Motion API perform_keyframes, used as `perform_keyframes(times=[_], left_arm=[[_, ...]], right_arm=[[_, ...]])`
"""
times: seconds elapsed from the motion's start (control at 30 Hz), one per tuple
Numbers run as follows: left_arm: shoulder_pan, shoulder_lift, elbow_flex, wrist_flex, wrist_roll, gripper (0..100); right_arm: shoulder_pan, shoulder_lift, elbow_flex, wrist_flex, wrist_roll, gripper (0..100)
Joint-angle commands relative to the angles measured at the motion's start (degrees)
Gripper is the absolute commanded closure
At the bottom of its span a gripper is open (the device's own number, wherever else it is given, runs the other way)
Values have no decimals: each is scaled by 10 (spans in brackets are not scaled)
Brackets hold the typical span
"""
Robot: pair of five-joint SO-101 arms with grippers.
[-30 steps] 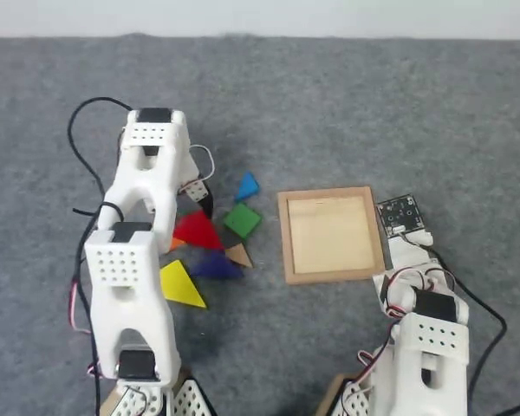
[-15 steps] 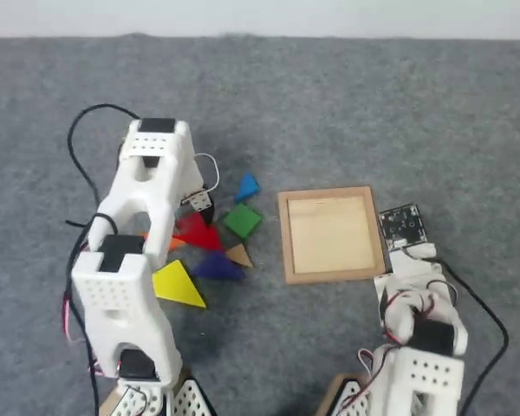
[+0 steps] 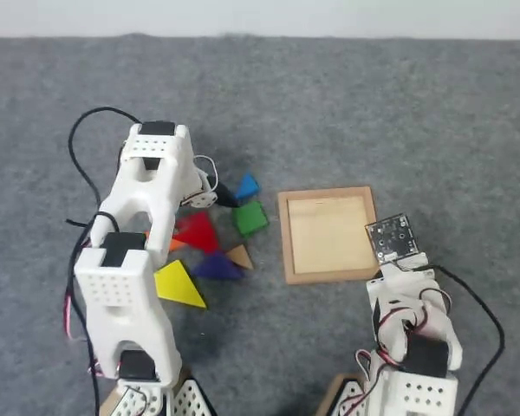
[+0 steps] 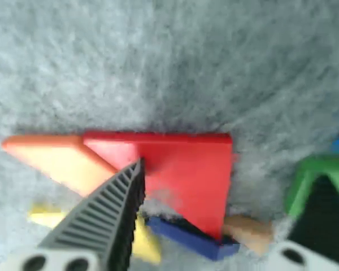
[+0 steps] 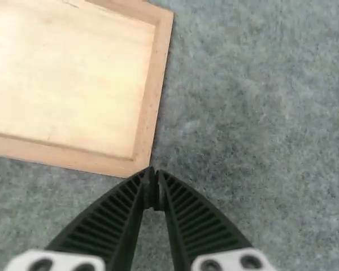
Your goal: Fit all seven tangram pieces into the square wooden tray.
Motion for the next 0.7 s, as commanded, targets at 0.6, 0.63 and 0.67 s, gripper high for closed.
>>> perform_keyframes(times=[0.6,0.63,0.67], left_arm=[[-29,37,13,-76,-8,816],[-29,36,3,-80,-5,808],[-30,37,-9,-79,-5,801]], right_arm=[[-3,7,-10,-6,8,989],[-3,7,-10,-6,8,989],[-3,7,-10,-6,8,989]])
